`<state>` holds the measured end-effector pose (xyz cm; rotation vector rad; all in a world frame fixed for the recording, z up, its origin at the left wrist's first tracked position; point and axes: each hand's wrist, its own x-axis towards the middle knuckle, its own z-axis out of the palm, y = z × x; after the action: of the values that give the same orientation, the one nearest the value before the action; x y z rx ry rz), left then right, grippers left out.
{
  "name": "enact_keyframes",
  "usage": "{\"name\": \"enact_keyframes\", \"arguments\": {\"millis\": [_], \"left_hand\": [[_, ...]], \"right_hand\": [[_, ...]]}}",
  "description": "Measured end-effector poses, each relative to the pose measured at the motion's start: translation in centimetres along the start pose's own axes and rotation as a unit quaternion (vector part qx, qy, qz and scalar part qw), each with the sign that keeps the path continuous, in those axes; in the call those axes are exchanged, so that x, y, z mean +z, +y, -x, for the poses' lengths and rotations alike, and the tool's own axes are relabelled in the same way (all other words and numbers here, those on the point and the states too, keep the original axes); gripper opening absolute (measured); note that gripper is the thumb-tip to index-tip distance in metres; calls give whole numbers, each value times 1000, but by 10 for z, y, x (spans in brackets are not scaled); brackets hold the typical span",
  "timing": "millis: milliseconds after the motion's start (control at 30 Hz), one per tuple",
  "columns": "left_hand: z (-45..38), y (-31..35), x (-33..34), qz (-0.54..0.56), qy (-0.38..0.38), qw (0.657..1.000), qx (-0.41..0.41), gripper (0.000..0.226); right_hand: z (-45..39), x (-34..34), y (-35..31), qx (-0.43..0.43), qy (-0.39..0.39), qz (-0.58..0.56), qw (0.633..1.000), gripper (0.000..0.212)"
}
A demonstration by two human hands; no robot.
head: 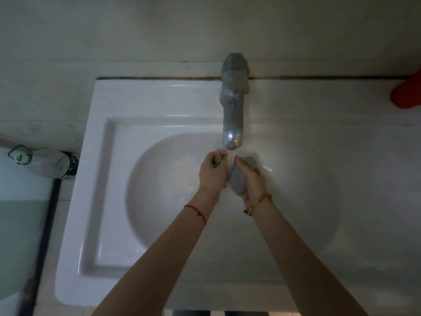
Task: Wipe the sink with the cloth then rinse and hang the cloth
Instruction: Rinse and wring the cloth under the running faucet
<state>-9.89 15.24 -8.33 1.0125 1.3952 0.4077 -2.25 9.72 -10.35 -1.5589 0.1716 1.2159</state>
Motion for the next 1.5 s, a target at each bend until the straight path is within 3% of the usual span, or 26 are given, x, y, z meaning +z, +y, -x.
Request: {"name": "enact_keyframes", "arguments": {"millis": [67, 133, 200, 267, 367, 600, 767, 833, 967, 1000, 1067, 1133, 1167, 1267, 1500], "left_hand": [[0, -1, -1, -16, -12, 999, 38, 18], [3, 0, -2, -14, -20, 998, 57, 20], [4, -2, 0, -15, -18, 998, 66, 17], [7, -1, 4, -30, 3, 997, 77, 14], [7, 1, 8, -62, 45, 994, 76, 19], [6, 1, 2, -74, 87, 991, 75, 34], [1, 6, -2, -106, 60, 992, -37, 25], [-2, 7, -2, -117, 50, 991, -47, 28], [7, 5, -4, -102, 56, 992, 54, 19], [9, 3, -4, -84, 49, 992, 75, 17], [11, -2, -3, -55, 36, 992, 104, 19], [10, -4, -2, -64, 35, 989, 128, 17], [10, -5, -1, -79, 37, 986, 141, 15], [12, -6, 3, -95, 54, 980, 167, 22], [4, 6, 6, -109, 80, 989, 67, 37]], "right_hand": [[-2, -2, -1, 52, -38, -68, 996, 74], [2, 3, -8, 67, -56, -83, 993, 93], [8, 11, -16, 49, -21, -19, 998, 77], [13, 20, -19, -10, 73, 88, 993, 49], [18, 31, -20, -103, 131, 198, 966, 41], [19, 34, -5, -173, 117, 182, 961, 42], [17, 27, 6, -251, 67, 194, 946, 46], [18, 24, 4, -237, 68, 196, 949, 40], [6, 16, -2, -98, 47, 84, 990, 22], [4, 14, -3, -48, 29, 39, 998, 34], [-2, 12, 0, 14, -8, 10, 1000, 77], [-2, 13, 0, 33, -25, 7, 999, 94], [1, 16, -3, 33, -26, 12, 999, 89], [8, 26, -8, -20, 43, 44, 998, 35], [7, 36, -8, -142, 114, 141, 973, 43]]}}
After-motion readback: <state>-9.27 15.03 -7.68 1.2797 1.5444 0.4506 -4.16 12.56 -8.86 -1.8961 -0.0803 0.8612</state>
